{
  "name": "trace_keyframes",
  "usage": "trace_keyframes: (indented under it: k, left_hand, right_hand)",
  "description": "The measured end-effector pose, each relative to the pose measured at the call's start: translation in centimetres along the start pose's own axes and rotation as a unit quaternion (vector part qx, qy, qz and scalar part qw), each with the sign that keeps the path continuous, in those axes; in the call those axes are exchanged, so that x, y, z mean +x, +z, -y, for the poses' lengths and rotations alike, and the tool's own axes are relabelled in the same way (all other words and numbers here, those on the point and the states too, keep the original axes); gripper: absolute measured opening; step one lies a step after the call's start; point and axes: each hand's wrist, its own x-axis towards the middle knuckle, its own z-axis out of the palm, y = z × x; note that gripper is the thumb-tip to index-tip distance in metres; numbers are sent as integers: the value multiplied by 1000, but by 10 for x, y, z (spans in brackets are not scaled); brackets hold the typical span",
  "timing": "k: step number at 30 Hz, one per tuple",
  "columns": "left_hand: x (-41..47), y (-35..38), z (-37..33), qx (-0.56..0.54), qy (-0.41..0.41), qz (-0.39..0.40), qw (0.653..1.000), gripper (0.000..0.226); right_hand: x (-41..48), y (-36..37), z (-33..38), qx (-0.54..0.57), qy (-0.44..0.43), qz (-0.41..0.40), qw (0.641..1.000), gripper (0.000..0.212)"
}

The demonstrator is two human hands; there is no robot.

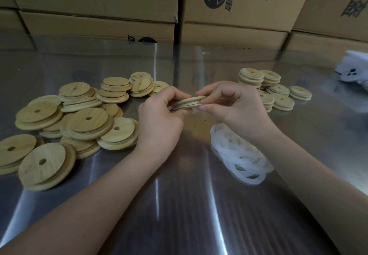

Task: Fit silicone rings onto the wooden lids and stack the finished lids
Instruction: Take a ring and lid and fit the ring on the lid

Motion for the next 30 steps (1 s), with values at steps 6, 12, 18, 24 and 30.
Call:
trace_keyframes:
  k: [6, 12, 18, 24, 30]
  left_hand:
    - [-1, 1, 2, -20, -21, 8, 1000, 34]
    - [-3, 3, 0, -39, -37, 4, 999, 34]
    - [-5, 3, -3, -64, -50, 11, 997, 33]
    - [-5, -1, -9, -68, -52, 43, 995, 25]
    - [-6, 0, -9, -51, -27, 45, 997, 30]
  right_hand:
    - [0, -1, 0, -35, -15, -13, 999, 9]
    - [-1, 2, 4, -92, -66, -21, 993, 13]
    - [-2, 1, 3, -96, -47, -30, 994, 14]
    - [-4, 6, 4, -78, -68, -39, 994, 10]
    - [-6, 6, 2, -91, -83, -43, 991, 4]
